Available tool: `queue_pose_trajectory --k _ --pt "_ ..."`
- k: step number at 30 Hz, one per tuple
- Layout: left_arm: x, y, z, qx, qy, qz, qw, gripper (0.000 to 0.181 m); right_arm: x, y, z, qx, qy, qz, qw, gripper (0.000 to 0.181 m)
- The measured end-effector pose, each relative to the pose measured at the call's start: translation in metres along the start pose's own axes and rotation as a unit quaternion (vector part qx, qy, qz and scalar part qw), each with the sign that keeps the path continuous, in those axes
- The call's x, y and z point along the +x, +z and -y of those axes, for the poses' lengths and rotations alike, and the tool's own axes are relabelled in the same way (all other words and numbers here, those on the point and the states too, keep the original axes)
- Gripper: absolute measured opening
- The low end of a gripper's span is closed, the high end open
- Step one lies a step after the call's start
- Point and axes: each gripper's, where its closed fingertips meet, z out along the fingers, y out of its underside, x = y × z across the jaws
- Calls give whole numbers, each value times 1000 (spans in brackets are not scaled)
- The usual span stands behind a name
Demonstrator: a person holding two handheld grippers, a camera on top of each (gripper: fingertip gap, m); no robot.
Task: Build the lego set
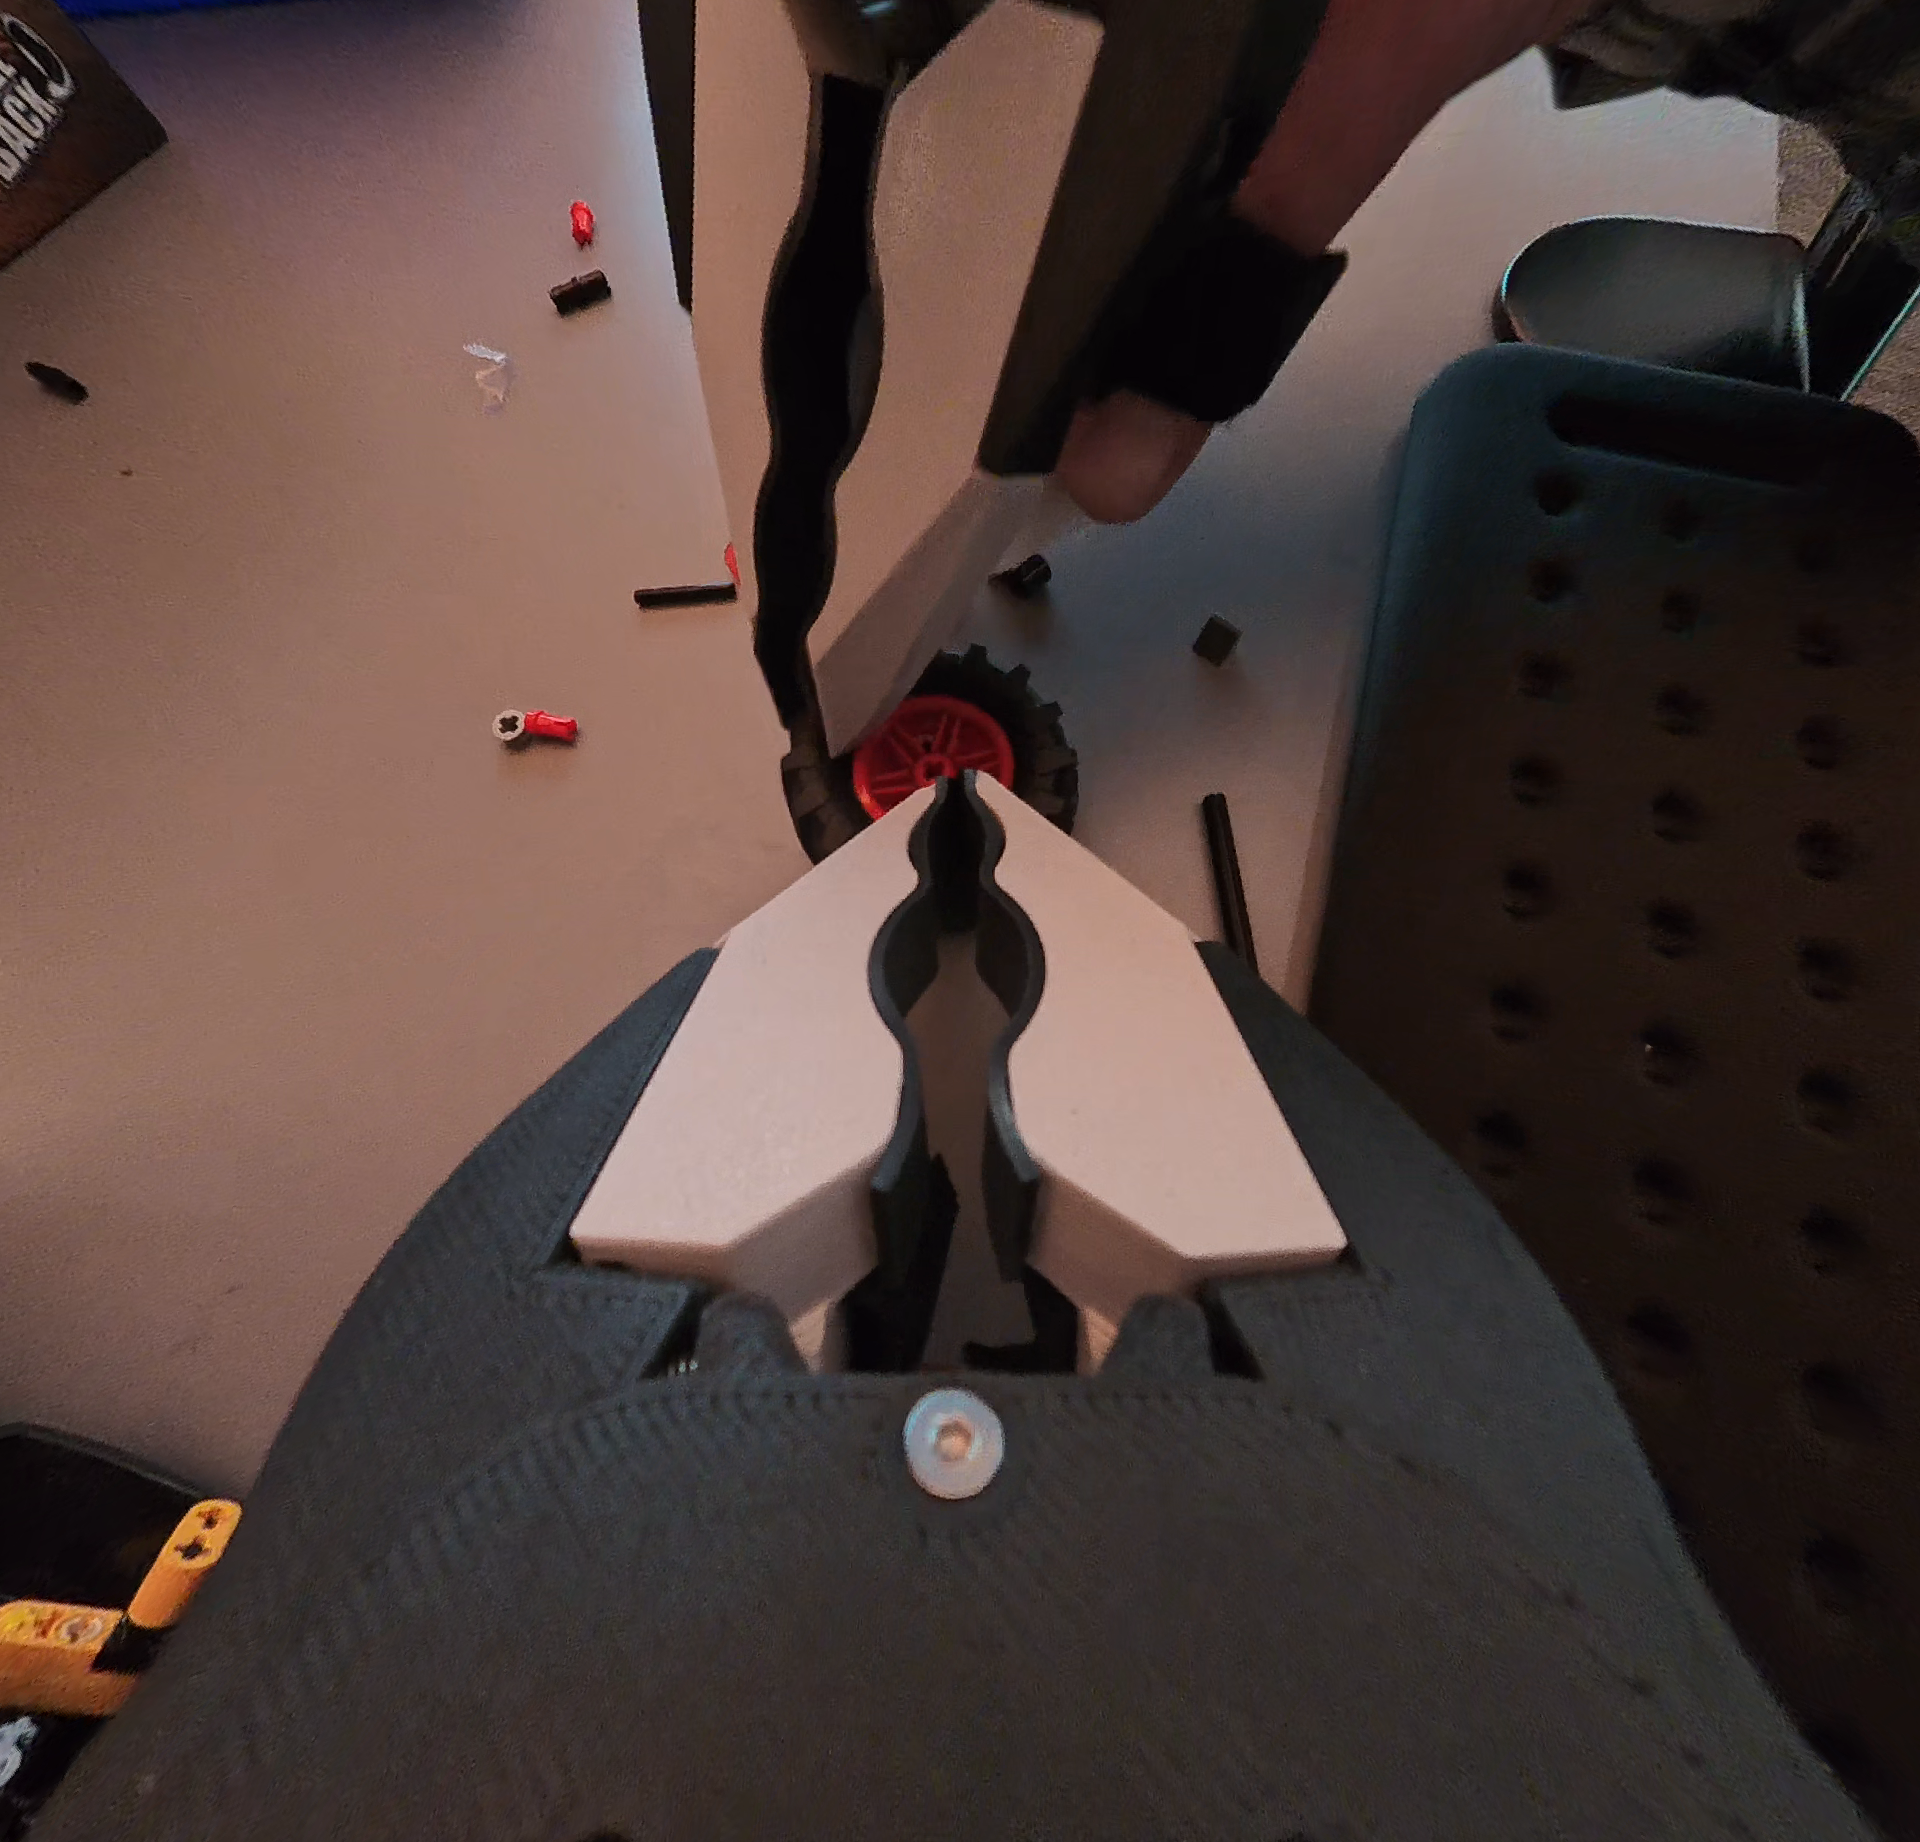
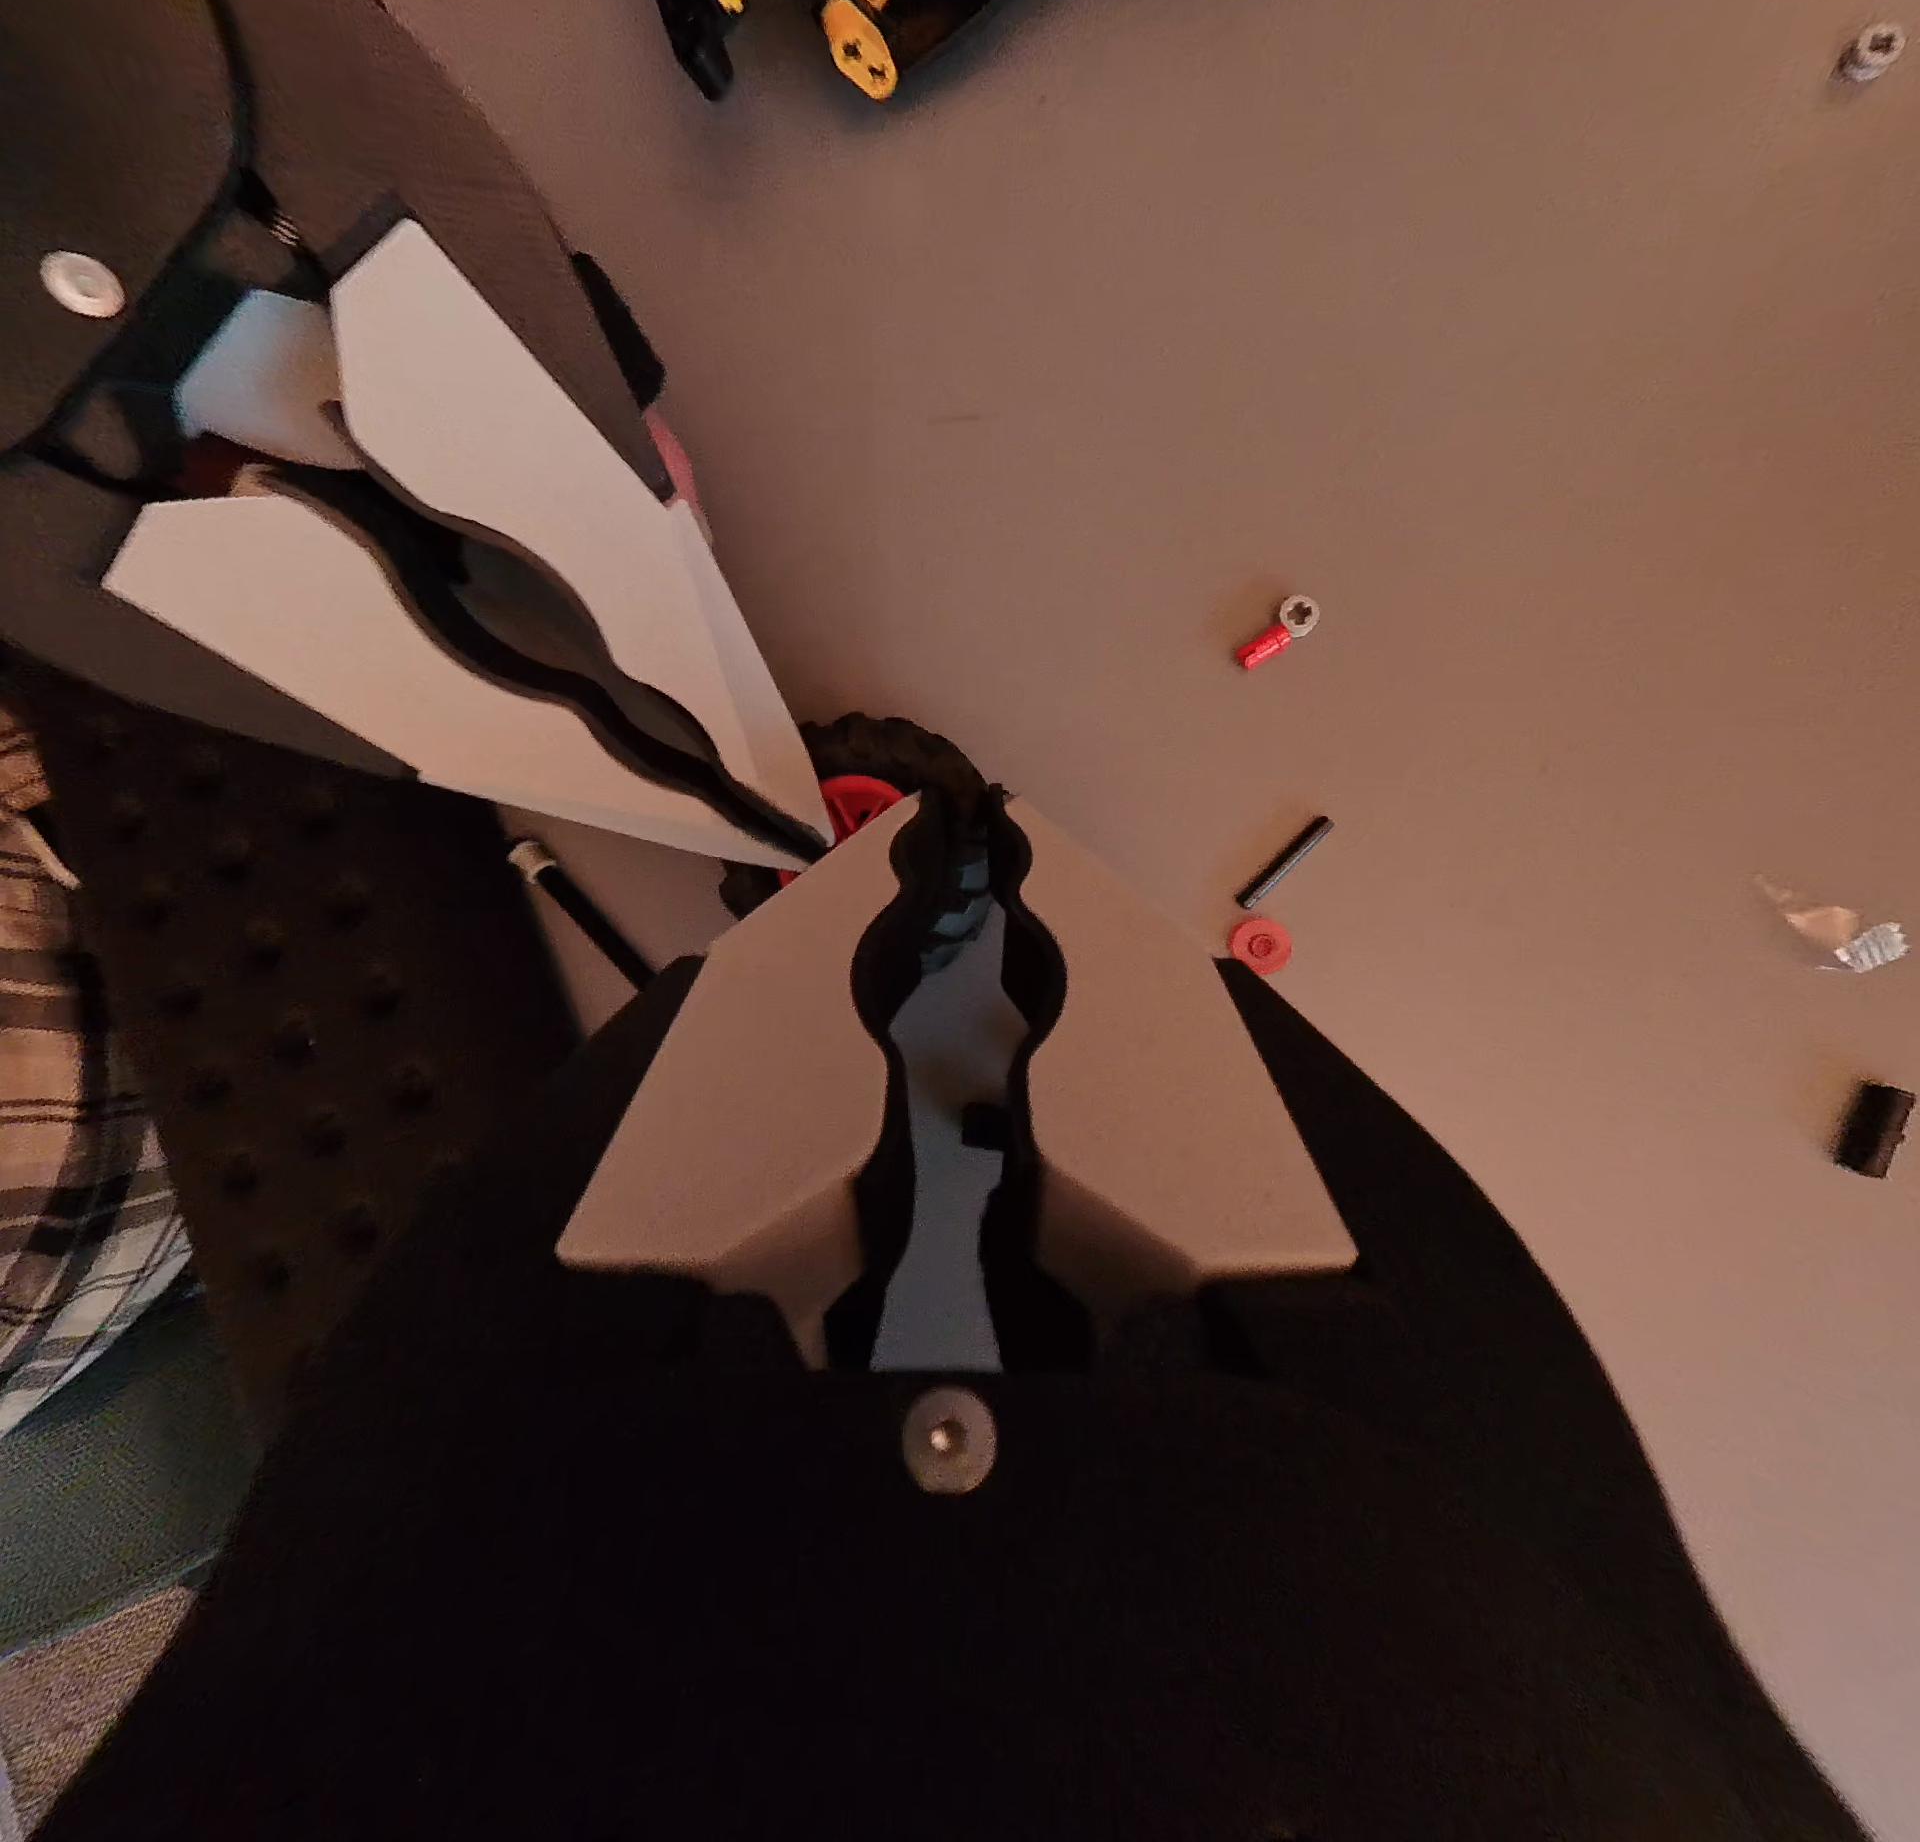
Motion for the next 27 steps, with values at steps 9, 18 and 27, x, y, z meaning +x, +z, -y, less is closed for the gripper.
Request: queue_pose_trajectory --k 9,18,27 --pt "-5 -7 1 4 5 12 1000 6 2 -19 -8 52 33 -1 998 11" --pt "-8 -10 -23 -31 -37 -2 999 39 -20 -8 -27 13 -2 -10 1000 53" --pt "-16 -27 -17 -2 -16 52 998 37 -24 -5 5 67 -38 -54 996 50"
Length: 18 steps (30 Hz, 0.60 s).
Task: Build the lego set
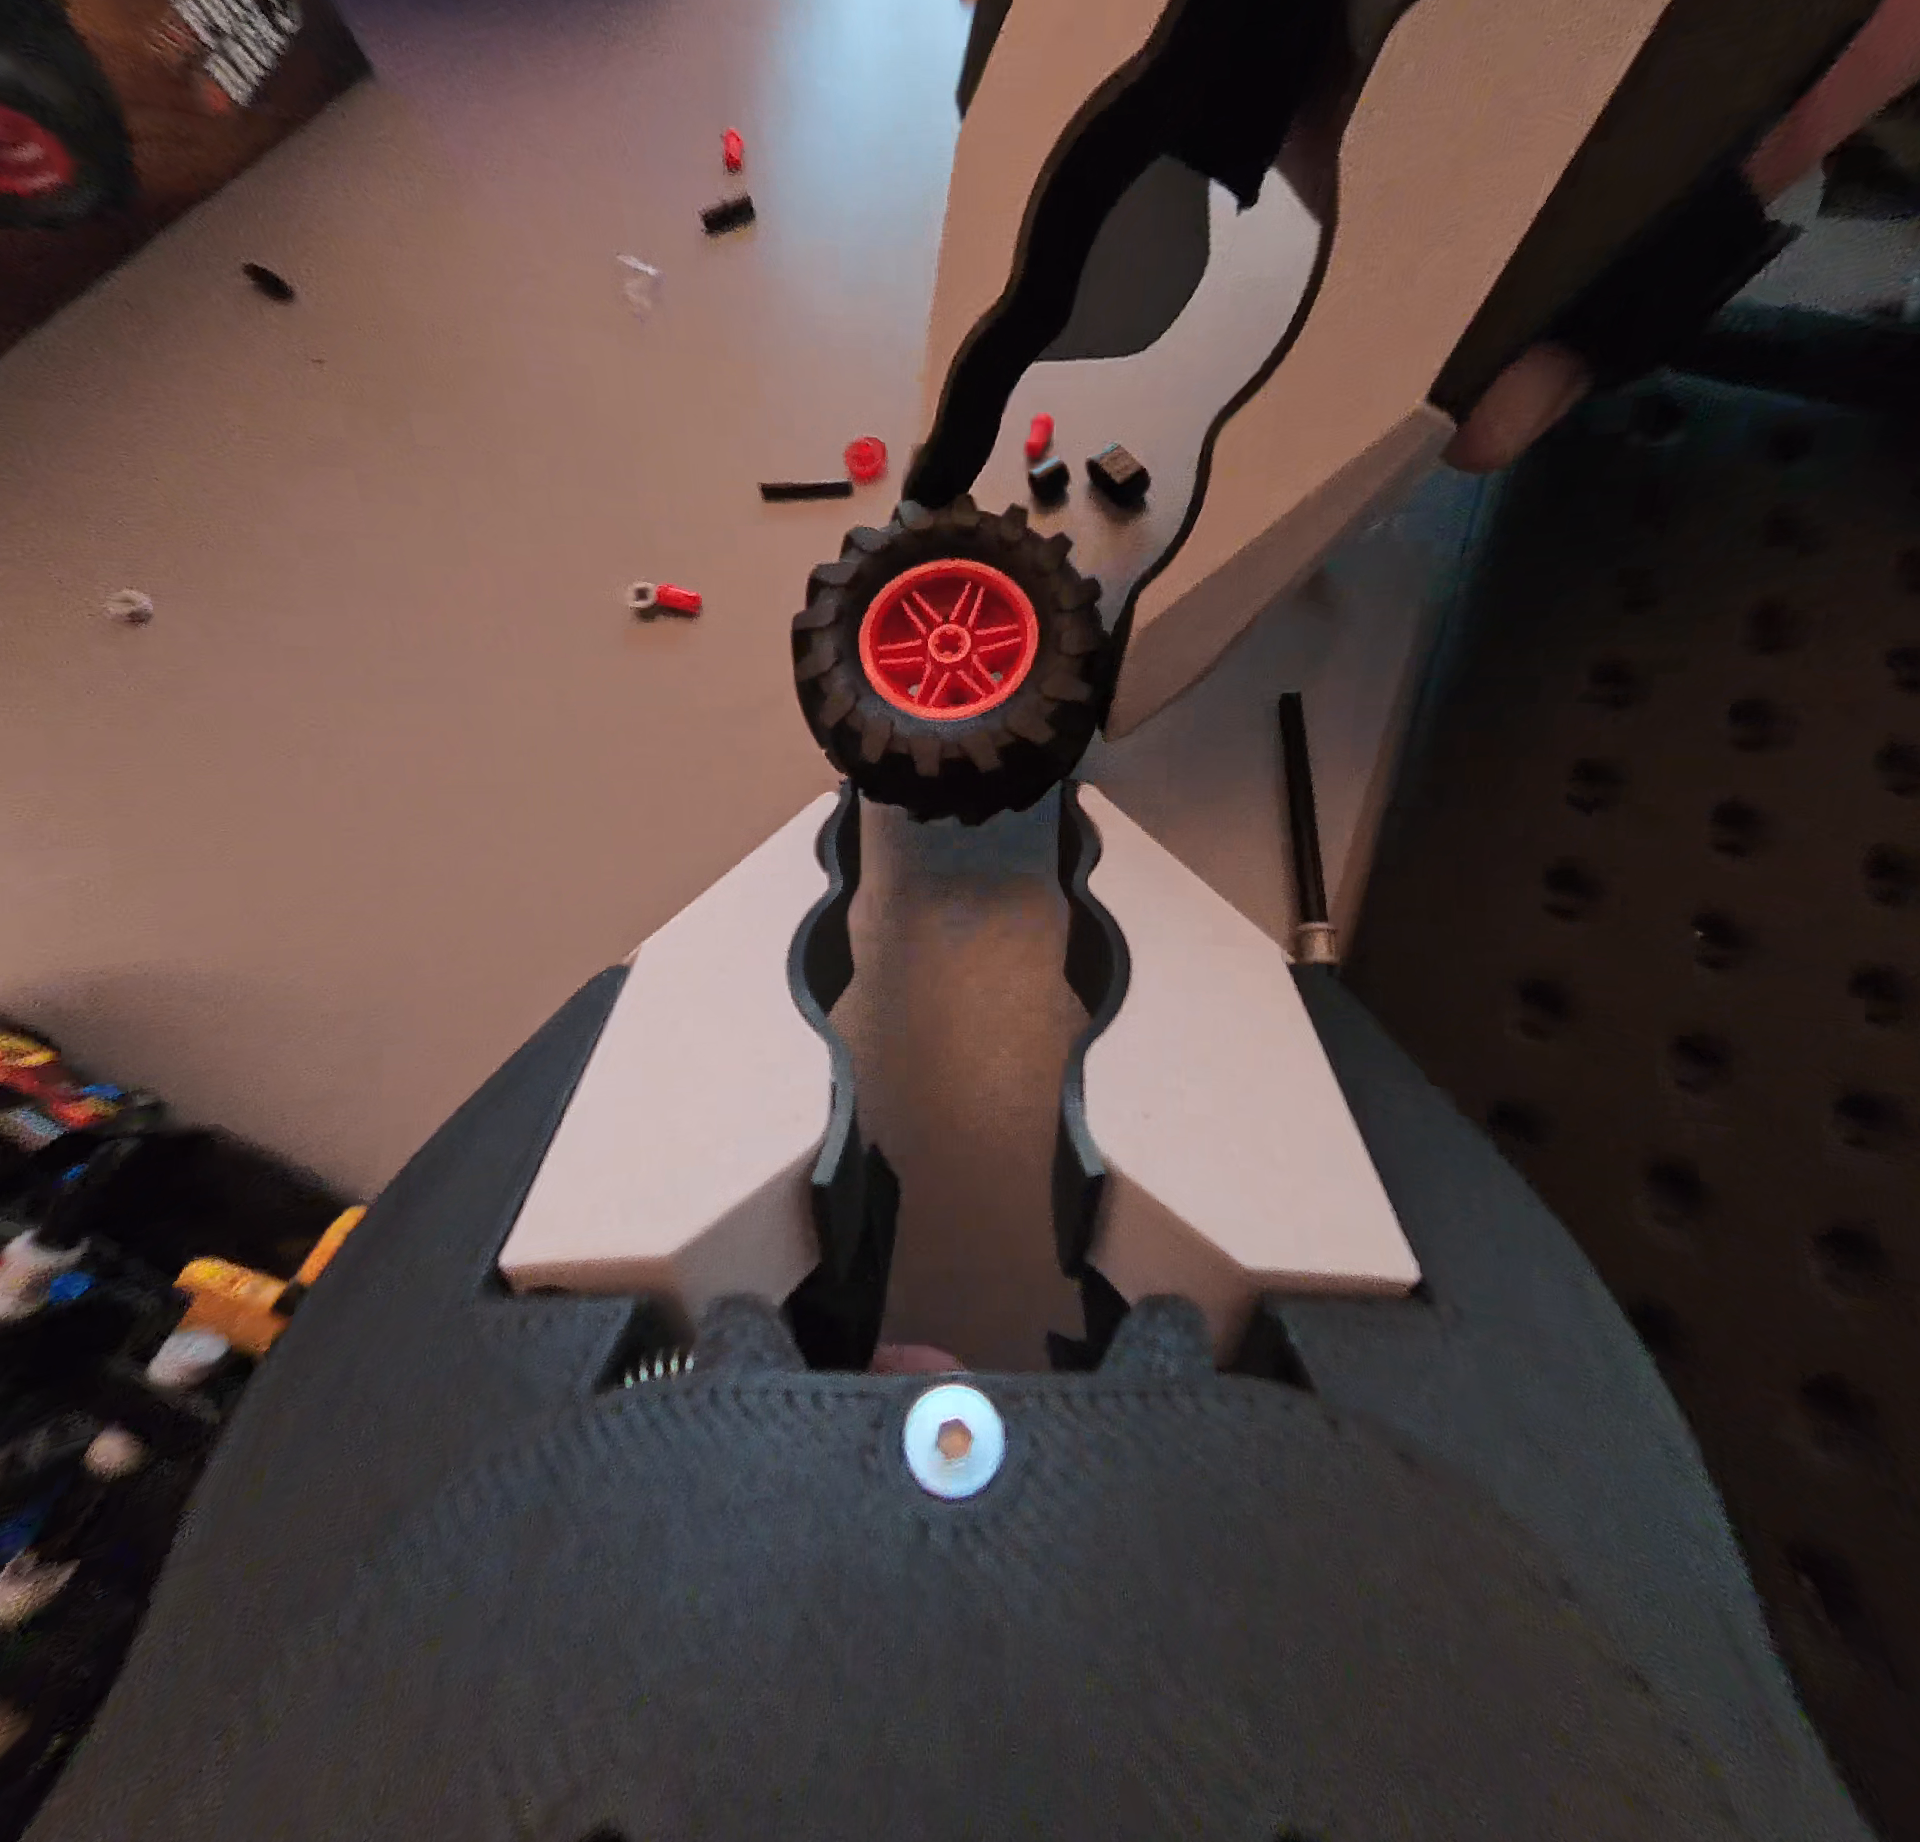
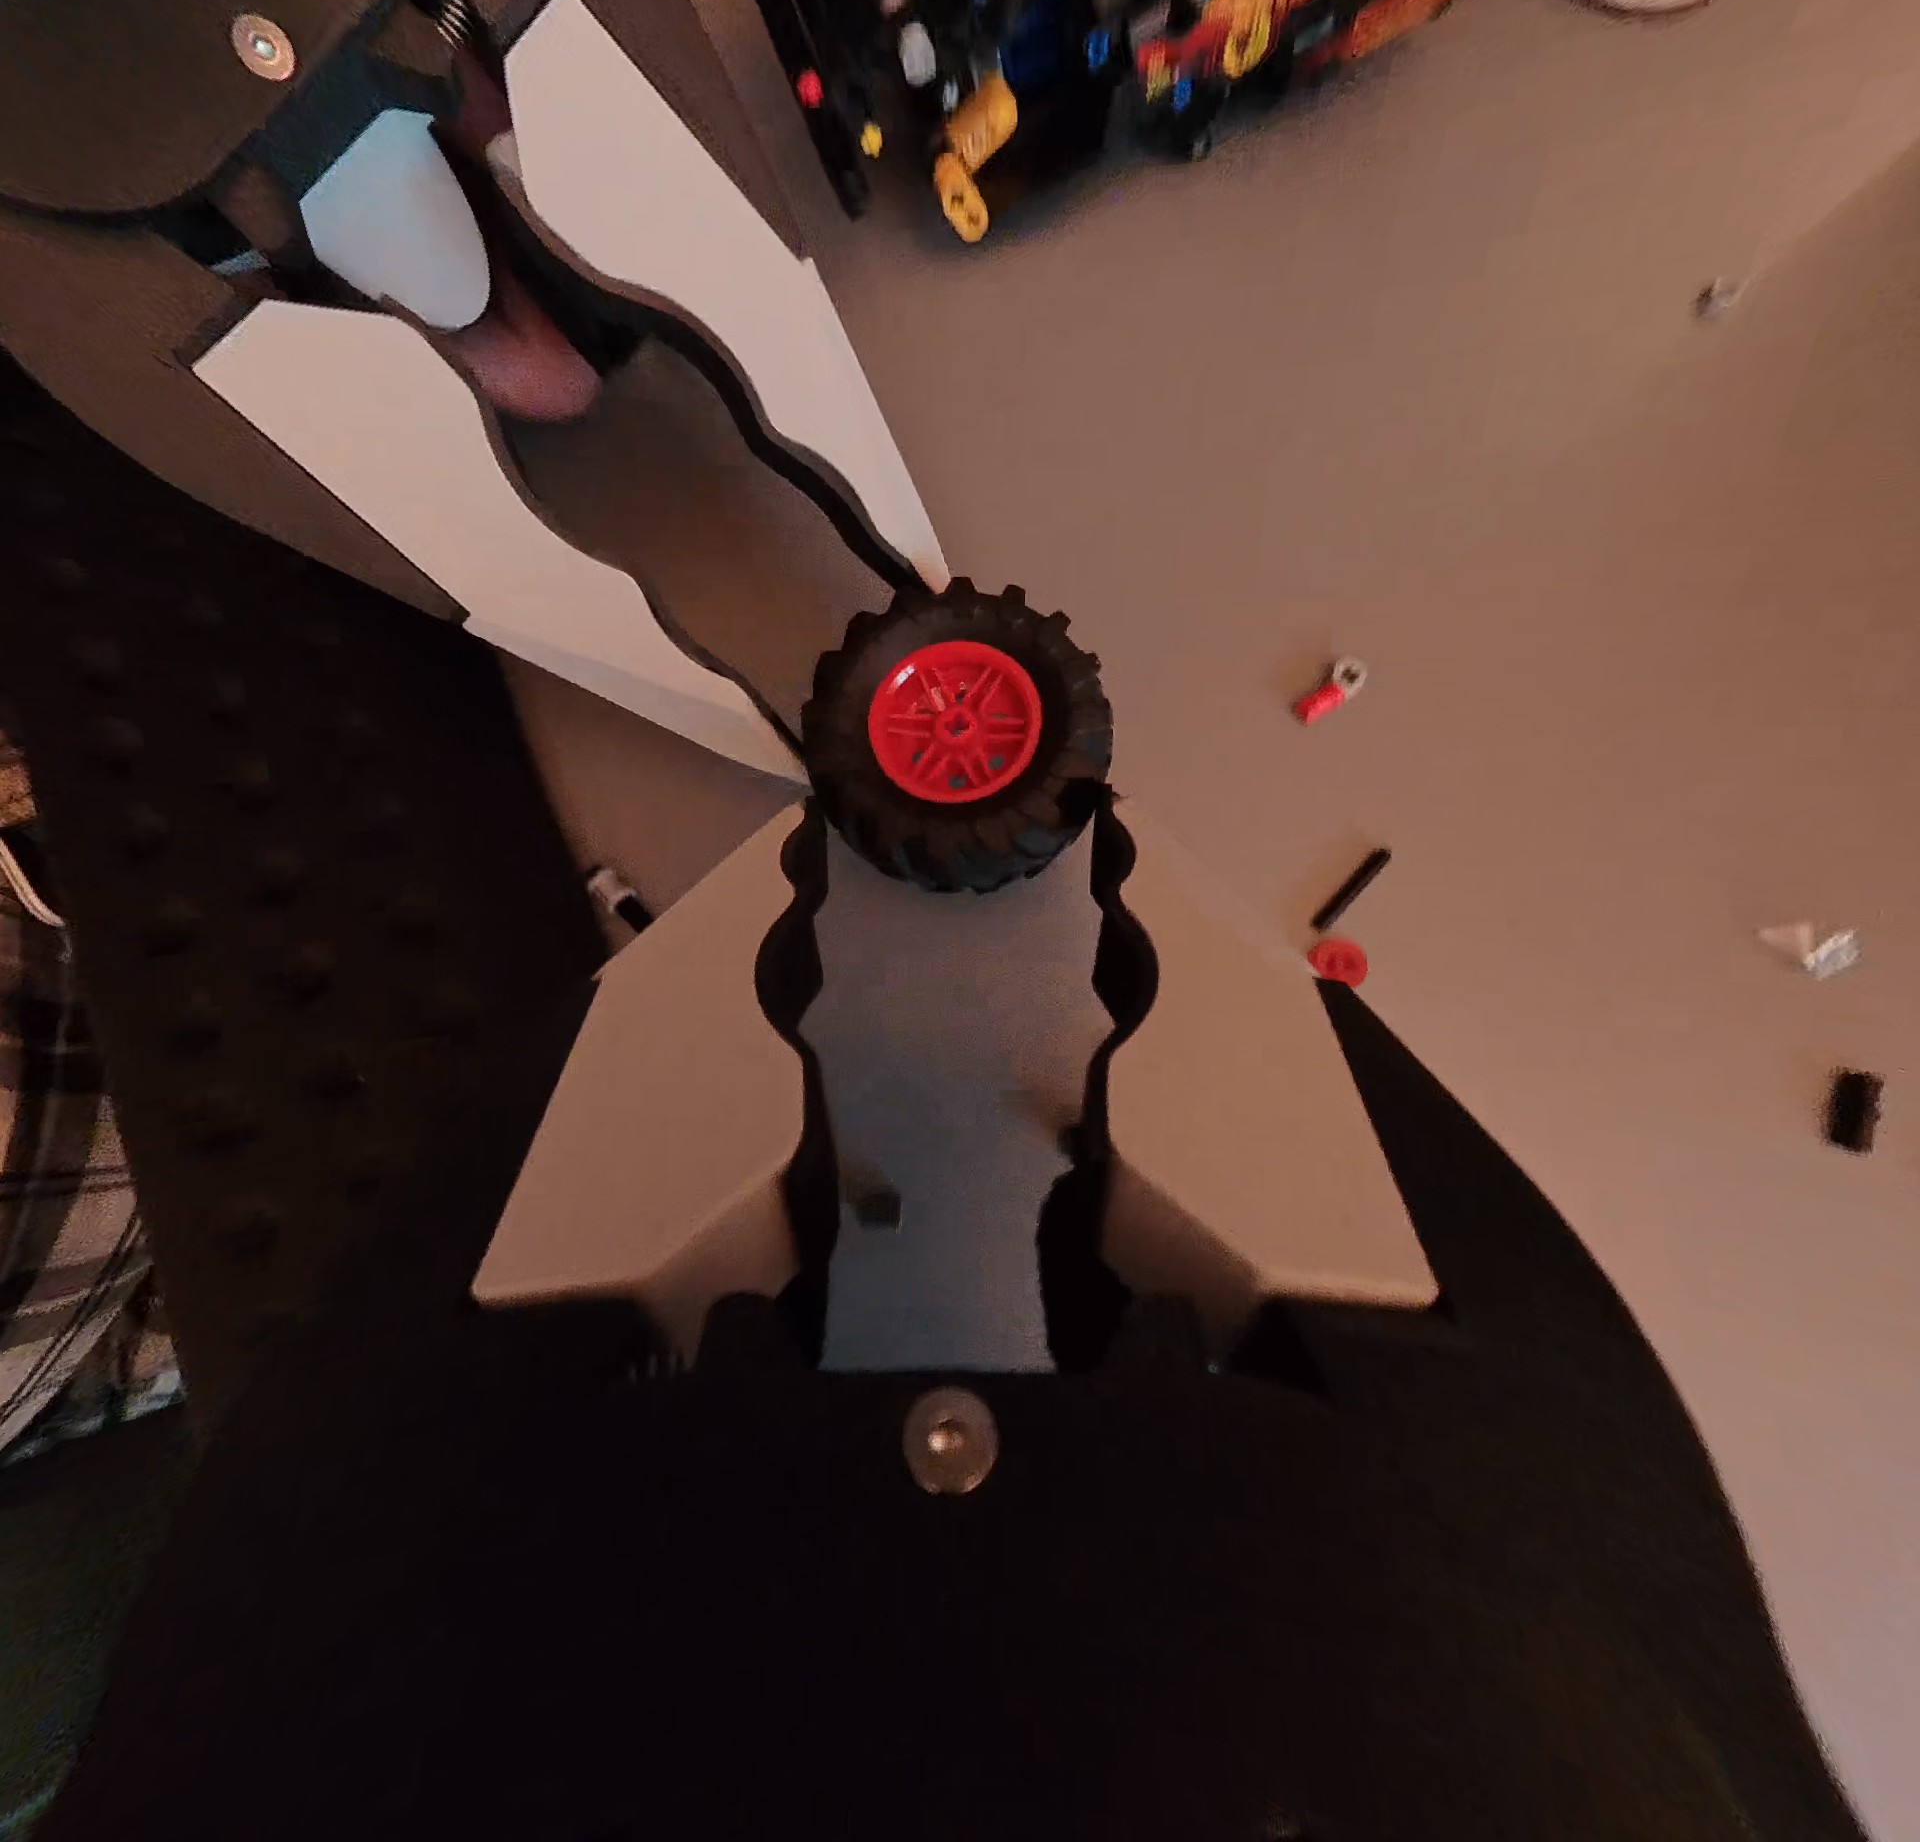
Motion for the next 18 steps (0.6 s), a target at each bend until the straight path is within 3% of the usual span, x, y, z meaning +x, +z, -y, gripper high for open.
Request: queue_pose_trajectory --k 4,10,15,18 --pt "-14 -28 2 43 22 38 998 48 -9 3 21 9 -45 -17 999 48" --pt "-20 -55 2 56 181 122 974 62 -32 11 61 24 -79 3 997 45" --pt "-22 -56 -3 55 258 178 948 55 -42 8 88 65 -45 56 995 20" --pt "-14 -40 -23 17 225 126 966 55 -39 22 67 6 -46 60 997 20"
